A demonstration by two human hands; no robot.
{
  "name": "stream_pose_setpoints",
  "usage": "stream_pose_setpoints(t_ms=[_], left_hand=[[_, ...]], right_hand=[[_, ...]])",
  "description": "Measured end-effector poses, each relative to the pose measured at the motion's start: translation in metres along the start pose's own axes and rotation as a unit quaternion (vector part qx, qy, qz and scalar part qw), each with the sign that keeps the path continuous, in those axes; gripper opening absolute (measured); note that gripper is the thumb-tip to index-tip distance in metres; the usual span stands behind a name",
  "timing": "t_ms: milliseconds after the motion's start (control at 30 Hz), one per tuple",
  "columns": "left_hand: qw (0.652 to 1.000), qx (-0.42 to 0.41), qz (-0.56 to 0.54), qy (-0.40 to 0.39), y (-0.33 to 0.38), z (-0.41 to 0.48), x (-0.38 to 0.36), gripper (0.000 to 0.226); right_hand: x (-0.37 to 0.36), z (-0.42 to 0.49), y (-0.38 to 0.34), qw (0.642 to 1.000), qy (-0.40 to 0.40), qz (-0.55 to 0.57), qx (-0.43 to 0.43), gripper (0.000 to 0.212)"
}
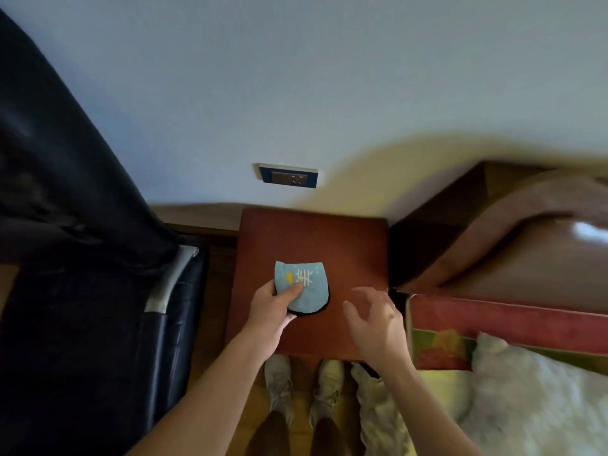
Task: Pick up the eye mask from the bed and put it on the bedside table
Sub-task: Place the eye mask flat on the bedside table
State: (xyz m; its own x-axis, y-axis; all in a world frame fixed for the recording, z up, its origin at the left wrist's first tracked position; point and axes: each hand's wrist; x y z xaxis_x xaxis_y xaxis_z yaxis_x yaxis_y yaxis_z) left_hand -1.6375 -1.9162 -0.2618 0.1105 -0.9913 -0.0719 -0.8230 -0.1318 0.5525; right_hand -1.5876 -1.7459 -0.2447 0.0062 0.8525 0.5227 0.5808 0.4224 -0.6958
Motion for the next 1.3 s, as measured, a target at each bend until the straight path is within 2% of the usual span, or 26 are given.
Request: stream_pose_setpoints(t_ms=[100, 233, 333, 467, 600, 700, 767, 800, 833, 900, 967, 1067, 1300], left_hand=[[0.998, -0.007, 0.065, 0.023, -0.028, 0.062, 0.001, 0.03], [0.99, -0.021, 0.131, 0.056, -0.064, 0.128, -0.003, 0.015], [0.975, -0.047, 0.202, 0.083, -0.077, 0.158, -0.008, 0.012], [0.944, -0.104, 0.287, 0.127, -0.087, 0.176, -0.013, 0.022], [0.896, -0.132, 0.394, 0.156, -0.099, 0.183, -0.013, 0.029], [0.84, -0.189, 0.473, 0.187, -0.103, 0.181, -0.013, 0.041], [0.791, -0.235, 0.526, 0.204, -0.107, 0.172, -0.01, 0.059], [0.755, -0.274, 0.559, 0.206, -0.109, 0.166, -0.006, 0.067], [0.703, -0.323, 0.6, 0.202, -0.112, 0.159, -0.001, 0.069], [0.591, -0.404, 0.682, 0.15, -0.12, 0.145, 0.009, 0.06], [0.522, -0.412, 0.744, 0.069, -0.131, 0.137, 0.019, 0.06], [0.49, -0.377, 0.786, 0.016, -0.145, 0.135, 0.027, 0.069], [0.495, -0.352, 0.794, 0.018, -0.142, 0.147, 0.011, 0.073]], right_hand=[[-0.026, 0.031, 0.045, 0.999, -0.022, -0.041, 0.001, 0.042], [-0.058, 0.066, 0.104, 0.991, -0.043, -0.128, 0.022, 0.05], [-0.078, 0.076, 0.138, 0.985, -0.056, -0.159, 0.049, 0.055], [-0.093, 0.077, 0.166, 0.976, -0.051, -0.187, 0.102, 0.058], [-0.1, 0.076, 0.177, 0.971, -0.039, -0.21, 0.111, 0.061], [-0.102, 0.074, 0.183, 0.967, -0.049, -0.224, 0.114, 0.061], [-0.101, 0.074, 0.187, 0.962, -0.062, -0.237, 0.118, 0.06], [-0.101, 0.074, 0.189, 0.96, -0.066, -0.243, 0.121, 0.061], [-0.101, 0.074, 0.19, 0.958, -0.068, -0.248, 0.124, 0.061], [-0.101, 0.074, 0.192, 0.955, -0.068, -0.257, 0.13, 0.063], [-0.102, 0.074, 0.195, 0.951, -0.07, -0.268, 0.137, 0.065], [-0.104, 0.072, 0.2, 0.946, -0.074, -0.281, 0.143, 0.067], [-0.103, 0.074, 0.205, 0.943, -0.076, -0.289, 0.149, 0.069]])
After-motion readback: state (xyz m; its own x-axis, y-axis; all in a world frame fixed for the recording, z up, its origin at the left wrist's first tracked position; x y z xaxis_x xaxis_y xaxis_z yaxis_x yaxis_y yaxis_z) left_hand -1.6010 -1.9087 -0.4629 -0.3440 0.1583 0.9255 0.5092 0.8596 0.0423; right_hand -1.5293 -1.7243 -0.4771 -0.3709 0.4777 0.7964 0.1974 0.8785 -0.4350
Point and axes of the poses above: each hand's wrist, its own z-axis towards the middle knuckle, its own x-axis out of the back of the hand, y = z × x, and after that the axes turned 9 degrees about z, right-handed
